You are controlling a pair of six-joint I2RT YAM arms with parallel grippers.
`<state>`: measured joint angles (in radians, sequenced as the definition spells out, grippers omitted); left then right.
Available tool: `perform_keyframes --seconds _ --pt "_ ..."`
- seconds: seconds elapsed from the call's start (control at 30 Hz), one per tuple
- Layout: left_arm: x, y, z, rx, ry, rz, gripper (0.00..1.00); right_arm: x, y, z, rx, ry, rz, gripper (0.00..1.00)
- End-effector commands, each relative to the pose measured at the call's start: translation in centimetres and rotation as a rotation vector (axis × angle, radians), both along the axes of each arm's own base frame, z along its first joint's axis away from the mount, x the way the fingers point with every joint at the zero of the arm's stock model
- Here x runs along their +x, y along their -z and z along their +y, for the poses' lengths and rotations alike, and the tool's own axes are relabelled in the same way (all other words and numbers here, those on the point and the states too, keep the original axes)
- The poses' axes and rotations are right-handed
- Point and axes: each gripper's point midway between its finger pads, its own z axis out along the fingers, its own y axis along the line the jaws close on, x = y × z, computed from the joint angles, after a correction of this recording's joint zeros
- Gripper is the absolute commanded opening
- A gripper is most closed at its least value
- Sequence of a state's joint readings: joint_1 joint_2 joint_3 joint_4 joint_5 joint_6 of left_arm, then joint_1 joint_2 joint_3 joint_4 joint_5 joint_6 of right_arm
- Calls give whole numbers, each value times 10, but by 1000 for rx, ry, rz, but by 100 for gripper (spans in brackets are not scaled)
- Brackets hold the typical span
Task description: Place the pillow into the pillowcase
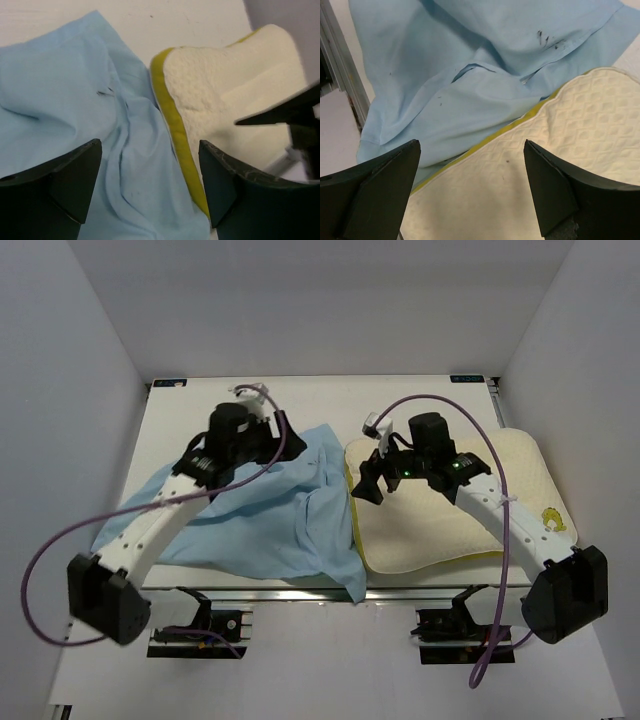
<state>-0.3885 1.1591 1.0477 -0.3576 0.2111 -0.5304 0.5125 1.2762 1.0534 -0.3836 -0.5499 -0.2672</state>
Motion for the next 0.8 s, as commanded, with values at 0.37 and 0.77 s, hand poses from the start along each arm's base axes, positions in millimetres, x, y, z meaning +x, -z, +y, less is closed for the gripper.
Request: perform_keyframes --seconds 0.37,0.77 --pt "83 102 -42 667 -91 113 81 17 -20 -30 82 106 -9 89" --pt "129 135 -74 716 -84 126 73 16 -10 -36 83 116 25 89"
